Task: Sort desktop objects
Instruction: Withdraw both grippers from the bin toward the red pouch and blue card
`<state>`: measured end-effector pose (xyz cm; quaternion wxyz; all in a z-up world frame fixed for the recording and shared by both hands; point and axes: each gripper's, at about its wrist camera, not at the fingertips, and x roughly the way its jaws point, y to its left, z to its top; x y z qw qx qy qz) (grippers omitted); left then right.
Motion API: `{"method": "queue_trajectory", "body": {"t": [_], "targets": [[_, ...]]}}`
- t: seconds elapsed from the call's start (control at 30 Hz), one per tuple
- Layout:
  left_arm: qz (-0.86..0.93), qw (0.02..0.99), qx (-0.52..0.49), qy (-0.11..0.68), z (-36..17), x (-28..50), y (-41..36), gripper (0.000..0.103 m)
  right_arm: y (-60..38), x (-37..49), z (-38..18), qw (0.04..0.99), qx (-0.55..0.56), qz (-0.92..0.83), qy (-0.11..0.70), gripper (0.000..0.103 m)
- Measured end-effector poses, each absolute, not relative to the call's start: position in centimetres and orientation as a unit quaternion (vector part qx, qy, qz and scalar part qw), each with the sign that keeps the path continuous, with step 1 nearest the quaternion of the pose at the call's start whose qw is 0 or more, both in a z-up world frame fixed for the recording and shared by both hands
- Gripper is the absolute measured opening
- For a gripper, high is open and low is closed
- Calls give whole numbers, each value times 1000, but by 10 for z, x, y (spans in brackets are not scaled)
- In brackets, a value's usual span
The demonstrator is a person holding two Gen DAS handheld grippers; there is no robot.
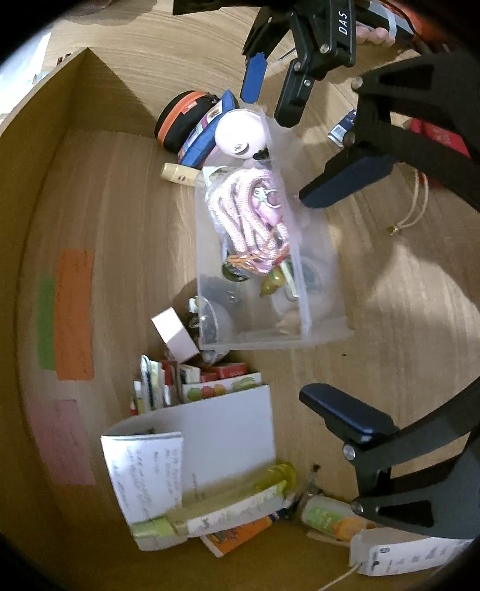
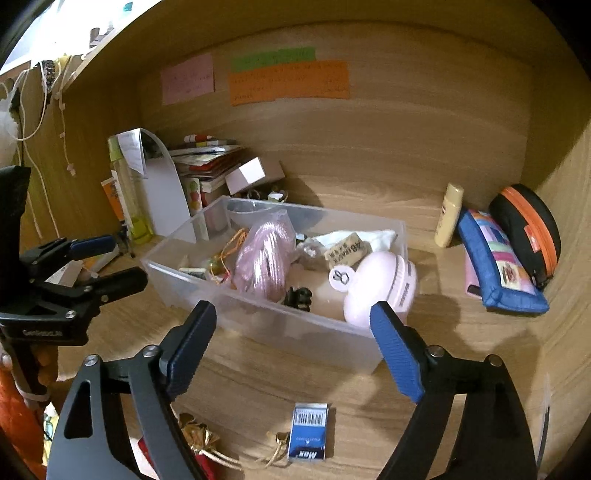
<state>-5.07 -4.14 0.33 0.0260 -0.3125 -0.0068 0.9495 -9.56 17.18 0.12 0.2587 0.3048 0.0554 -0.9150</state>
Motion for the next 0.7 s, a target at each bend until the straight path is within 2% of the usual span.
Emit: {"method": "queue_trajectory", "body": {"t": [0.37, 0.7], "targets": [[940, 16, -339, -21, -10, -17, -34, 99, 200, -73, -9, 234, 316, -918, 51, 89], [922, 54, -382, -25, -36, 8, -1, 99, 227, -59, -31, 207, 337, -917, 48, 89]]}}
